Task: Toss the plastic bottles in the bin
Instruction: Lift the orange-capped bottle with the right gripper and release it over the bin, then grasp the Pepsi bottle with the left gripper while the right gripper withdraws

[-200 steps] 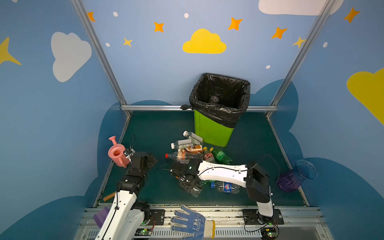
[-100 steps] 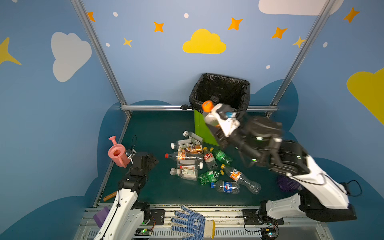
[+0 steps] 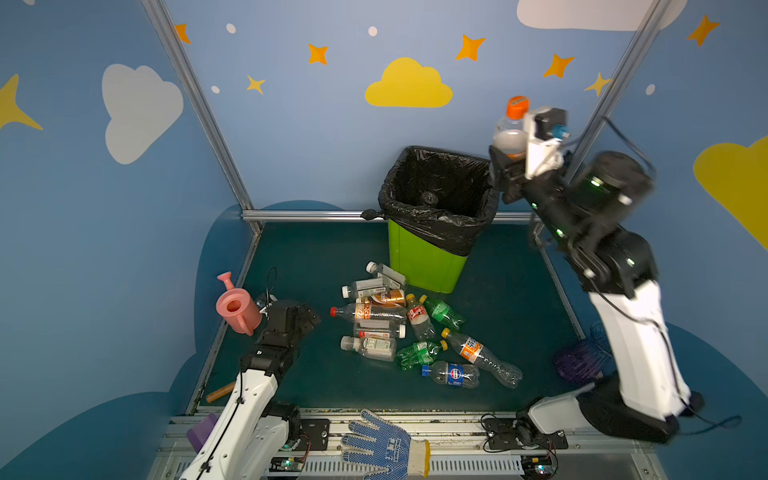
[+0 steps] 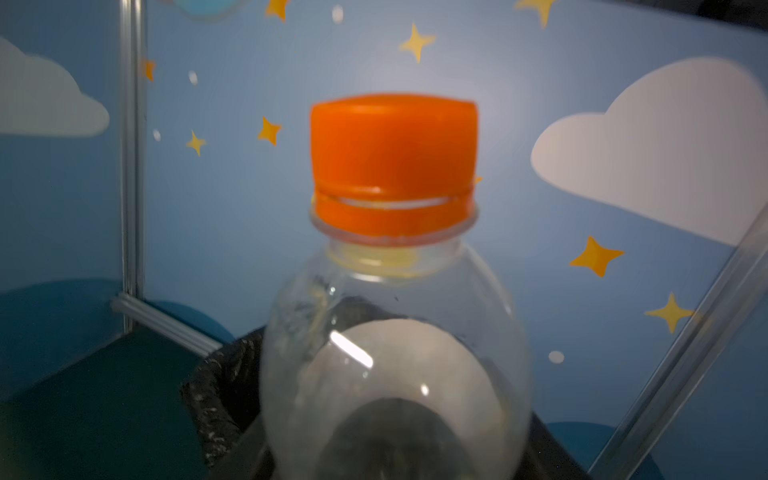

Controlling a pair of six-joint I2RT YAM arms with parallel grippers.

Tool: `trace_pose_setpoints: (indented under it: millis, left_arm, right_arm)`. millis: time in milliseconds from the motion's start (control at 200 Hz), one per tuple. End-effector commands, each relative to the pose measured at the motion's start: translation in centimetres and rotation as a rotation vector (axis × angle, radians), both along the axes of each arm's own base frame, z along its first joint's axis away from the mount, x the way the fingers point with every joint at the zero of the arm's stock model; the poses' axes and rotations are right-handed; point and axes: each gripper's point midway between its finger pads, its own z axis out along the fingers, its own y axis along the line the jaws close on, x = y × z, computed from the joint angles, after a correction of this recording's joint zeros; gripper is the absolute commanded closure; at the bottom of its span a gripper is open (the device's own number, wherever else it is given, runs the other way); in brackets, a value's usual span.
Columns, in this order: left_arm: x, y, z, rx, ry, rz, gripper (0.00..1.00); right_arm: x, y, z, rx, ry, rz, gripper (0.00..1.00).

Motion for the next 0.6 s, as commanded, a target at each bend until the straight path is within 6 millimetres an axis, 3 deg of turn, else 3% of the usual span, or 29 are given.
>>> trace_pose_setpoints:
  millis: [0, 60, 170, 260, 435, 596]
  left_arm:
    - [0.6, -0.3, 1.8, -0.004, -0.04, -0.01, 0.0]
    - [0.5, -0.1, 1.9, 0.005, -0.044, -0.009, 0.0]
    - [0.5, -0.2, 2.2, 0.005, -0.052, -0.01, 0.0]
    - [0.5, -0.3, 2.7, 0.006, -0.061, -0.017, 0.0]
    - [0.7, -1.3, 5.0, 0.088, -0.112, -0.06, 0.0]
    - [0.9, -3.1, 6.8, 0.163, -0.151, -0.134, 0.0]
  right_arm:
    - [0.6, 0.7, -5.2, 0.067, 0.288, 0.076, 0.3]
    - [-1.0, -0.7, -1.5, 0.115, 0.171, 0.046, 0.07]
    - [-5.9, -3.9, 5.0, 0.198, -0.054, 0.016, 0.04]
    - [-8.7, -6.1, 6.6, 0.201, -0.107, -0.023, 0.02]
    - [-10.6, -9.5, 4.9, 0.176, -0.11, -0.127, 0.02]
    - [-9.5, -11.6, -0.8, 0.185, 0.025, -0.221, 0.02]
